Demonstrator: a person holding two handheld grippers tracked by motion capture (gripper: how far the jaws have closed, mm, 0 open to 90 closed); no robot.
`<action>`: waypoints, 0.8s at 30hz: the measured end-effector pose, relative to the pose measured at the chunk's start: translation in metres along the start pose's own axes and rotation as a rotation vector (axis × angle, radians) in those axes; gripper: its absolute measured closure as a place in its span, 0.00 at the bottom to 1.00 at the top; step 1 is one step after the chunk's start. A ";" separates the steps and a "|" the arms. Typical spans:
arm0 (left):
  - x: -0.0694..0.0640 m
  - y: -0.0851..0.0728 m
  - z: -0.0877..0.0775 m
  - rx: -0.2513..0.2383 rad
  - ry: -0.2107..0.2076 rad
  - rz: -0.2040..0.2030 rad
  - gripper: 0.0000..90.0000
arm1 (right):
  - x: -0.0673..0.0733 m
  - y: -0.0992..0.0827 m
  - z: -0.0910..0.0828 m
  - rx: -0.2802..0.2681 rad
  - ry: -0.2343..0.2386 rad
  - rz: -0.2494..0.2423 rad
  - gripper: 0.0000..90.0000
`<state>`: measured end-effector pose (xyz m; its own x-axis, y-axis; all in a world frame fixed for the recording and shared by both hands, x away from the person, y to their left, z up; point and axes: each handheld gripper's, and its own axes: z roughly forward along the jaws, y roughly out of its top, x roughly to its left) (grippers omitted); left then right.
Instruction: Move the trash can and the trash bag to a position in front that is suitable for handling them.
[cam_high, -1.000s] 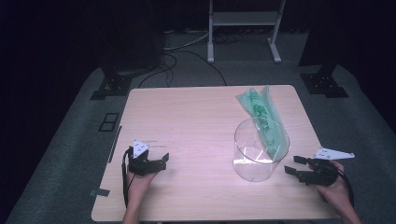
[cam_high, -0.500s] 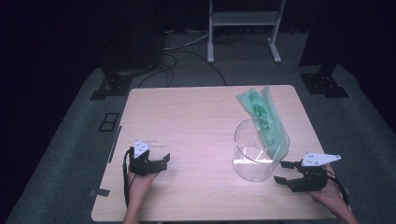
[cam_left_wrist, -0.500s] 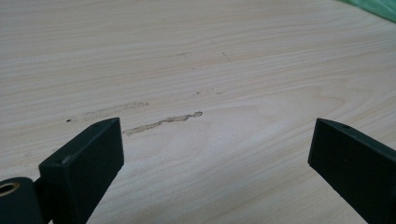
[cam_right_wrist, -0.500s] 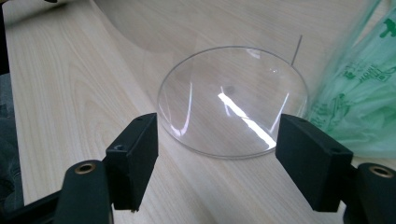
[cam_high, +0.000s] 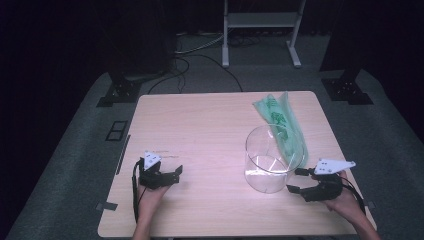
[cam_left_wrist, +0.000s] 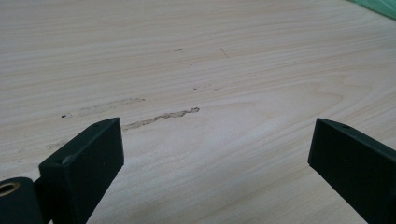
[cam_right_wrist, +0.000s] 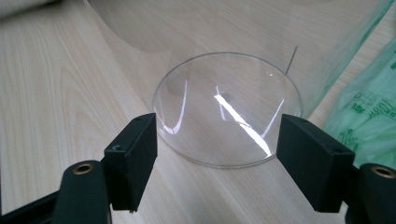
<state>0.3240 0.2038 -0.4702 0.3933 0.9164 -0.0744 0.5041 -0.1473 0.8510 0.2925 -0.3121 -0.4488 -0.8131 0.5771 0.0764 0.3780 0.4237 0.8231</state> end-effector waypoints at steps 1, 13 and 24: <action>0.001 0.000 0.000 -0.002 0.000 -0.003 0.03 | 0.000 0.004 0.003 0.011 -0.001 -0.012 0.32; 0.002 0.000 0.000 -0.008 -0.007 -0.017 0.03 | 0.003 0.037 0.034 0.069 0.019 -0.082 0.32; 0.005 0.000 -0.001 -0.011 -0.010 -0.027 0.03 | 0.015 0.063 0.065 0.089 0.057 -0.137 0.32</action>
<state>0.3250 0.2084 -0.4704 0.3870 0.9164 -0.1024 0.5062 -0.1184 0.8543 0.3331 -0.2311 -0.4322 -0.8826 0.4701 0.0008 0.2976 0.5574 0.7751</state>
